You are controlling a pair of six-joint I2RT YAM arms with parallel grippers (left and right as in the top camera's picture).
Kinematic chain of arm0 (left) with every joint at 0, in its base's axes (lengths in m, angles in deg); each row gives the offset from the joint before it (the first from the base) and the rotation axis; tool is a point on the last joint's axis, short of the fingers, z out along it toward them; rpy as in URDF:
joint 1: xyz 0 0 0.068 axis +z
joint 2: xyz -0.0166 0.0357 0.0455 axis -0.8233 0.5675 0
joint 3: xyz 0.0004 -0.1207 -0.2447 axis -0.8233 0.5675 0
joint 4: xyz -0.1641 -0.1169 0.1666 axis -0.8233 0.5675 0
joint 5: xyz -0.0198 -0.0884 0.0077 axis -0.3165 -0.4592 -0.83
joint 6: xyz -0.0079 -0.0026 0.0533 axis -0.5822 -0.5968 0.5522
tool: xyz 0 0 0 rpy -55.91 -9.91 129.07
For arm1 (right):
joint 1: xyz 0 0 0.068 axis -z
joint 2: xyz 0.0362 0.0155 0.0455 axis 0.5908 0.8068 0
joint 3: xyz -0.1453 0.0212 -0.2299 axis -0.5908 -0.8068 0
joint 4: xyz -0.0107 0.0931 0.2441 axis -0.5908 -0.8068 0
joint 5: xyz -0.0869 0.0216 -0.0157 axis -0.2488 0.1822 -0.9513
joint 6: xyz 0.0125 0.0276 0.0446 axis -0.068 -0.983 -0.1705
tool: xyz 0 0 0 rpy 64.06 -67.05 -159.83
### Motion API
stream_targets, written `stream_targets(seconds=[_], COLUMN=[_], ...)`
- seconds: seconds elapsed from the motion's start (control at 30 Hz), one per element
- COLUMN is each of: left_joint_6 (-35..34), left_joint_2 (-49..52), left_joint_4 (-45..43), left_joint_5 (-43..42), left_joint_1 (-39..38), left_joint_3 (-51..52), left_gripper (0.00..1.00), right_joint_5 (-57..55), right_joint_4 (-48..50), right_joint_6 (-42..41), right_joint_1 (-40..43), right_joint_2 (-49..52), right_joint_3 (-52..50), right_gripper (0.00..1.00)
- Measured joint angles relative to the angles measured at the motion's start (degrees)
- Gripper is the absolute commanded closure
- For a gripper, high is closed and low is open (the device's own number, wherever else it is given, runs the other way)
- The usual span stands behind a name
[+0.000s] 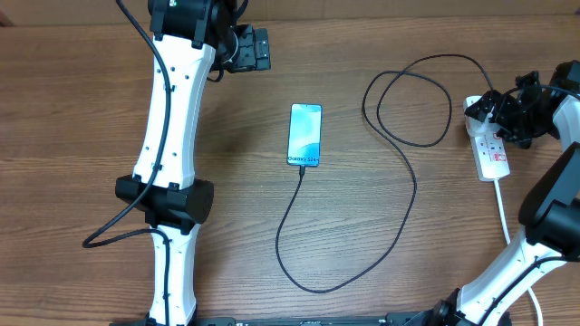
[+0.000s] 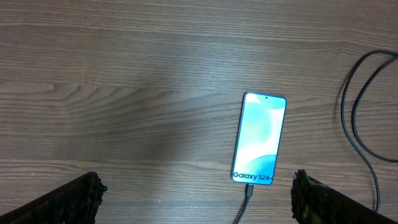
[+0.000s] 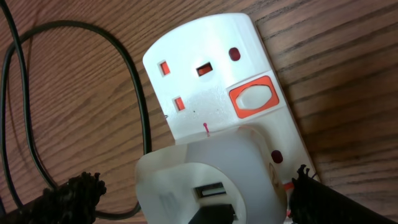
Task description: Plug charger to phone and switch on socket
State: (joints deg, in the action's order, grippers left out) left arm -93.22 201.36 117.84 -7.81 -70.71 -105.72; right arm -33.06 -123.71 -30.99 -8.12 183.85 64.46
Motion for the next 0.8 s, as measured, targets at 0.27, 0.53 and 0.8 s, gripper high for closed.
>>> stream_targets(seconds=[0.27,0.53,0.8], left_joint_6=[0.0,0.0,0.0], left_joint_2=[0.0,0.0,0.0], left_joint_4=[0.0,0.0,0.0], left_joint_5=[0.0,0.0,0.0], left_joint_1=[0.0,0.0,0.0], left_joint_3=[0.0,0.0,0.0], left_gripper=[0.0,0.0,0.0], right_joint_5=[0.4,1.7,1.7], right_joint_4=[1.6,3.2,3.0], right_joint_6=[0.2,0.7,1.1], right_joint_1=[0.1,0.4,0.4], right_joint_2=[-0.2,-0.5,-0.5], right_joint_3=[-0.8,-2.1,-2.1], right_gripper=[0.0,0.0,0.0])
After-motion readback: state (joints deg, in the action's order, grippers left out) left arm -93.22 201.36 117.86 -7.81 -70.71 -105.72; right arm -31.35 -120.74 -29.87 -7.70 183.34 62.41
